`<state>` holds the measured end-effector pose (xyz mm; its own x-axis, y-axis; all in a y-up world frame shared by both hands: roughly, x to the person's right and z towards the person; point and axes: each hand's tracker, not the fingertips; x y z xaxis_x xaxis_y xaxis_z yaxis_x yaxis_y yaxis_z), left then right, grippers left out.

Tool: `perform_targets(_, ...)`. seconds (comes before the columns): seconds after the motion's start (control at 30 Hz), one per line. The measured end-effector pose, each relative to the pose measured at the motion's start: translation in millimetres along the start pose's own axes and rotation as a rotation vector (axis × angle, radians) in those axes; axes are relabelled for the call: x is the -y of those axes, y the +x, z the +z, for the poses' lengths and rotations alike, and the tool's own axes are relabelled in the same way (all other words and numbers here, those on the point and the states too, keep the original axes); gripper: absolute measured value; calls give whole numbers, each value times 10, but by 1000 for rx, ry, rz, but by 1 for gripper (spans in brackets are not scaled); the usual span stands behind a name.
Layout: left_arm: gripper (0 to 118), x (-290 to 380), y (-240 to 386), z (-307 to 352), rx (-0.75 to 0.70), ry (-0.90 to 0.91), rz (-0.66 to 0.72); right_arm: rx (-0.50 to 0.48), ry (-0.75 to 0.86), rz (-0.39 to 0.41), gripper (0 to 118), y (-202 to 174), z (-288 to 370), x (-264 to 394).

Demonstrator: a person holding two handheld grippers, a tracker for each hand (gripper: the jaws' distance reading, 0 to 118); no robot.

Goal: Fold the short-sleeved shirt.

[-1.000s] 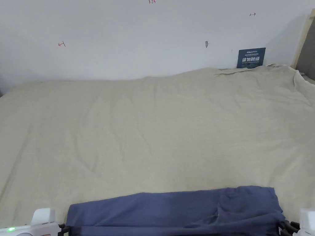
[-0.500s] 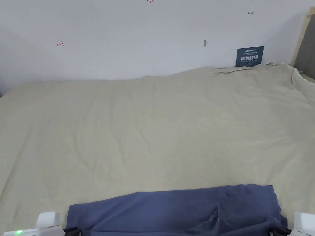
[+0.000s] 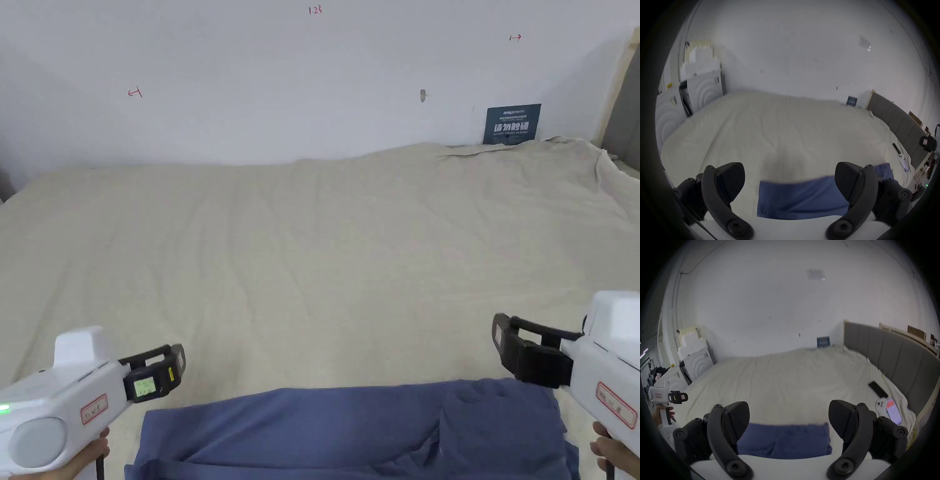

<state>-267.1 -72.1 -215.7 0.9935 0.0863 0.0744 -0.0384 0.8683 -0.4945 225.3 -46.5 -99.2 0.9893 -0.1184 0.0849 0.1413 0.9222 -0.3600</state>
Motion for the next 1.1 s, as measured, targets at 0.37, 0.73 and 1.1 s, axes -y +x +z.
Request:
perform_targets(0.37, 69, -38, 484, 124, -57, 243, -115, 138, 220, 113, 93, -518, 68, -127)
perform_targets(0.73, 0, 17, 596, 131, -19, 314, -143, 139, 262, 112, 0, -547, 35, -97)
perform_targets(1.1, 0, -36, -118, -236, 157, -32, 115, 132, 225, 110, 0, -467, -15, -70)
